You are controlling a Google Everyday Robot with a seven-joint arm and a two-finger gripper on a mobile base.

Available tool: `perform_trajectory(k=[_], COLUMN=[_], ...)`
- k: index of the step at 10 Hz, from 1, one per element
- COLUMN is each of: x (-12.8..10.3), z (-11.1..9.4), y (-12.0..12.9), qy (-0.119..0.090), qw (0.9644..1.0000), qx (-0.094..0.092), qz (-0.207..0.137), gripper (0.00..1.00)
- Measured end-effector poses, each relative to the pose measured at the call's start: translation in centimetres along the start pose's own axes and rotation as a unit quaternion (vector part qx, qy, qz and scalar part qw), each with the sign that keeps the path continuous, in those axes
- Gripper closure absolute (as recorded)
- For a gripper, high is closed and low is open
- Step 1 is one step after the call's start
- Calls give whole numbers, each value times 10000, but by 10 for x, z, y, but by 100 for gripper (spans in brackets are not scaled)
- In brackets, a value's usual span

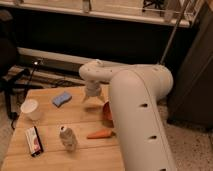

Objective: Push the eraser across the table

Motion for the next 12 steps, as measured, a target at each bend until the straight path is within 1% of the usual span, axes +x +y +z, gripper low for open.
perform_trajectory(k=[10,12], x=[1,1], z=[-1,-23], y=[0,16], qy=[-4,-215], qw=[10000,9990], qx=[-5,-216], qz=[-35,-336], gripper=[20,20])
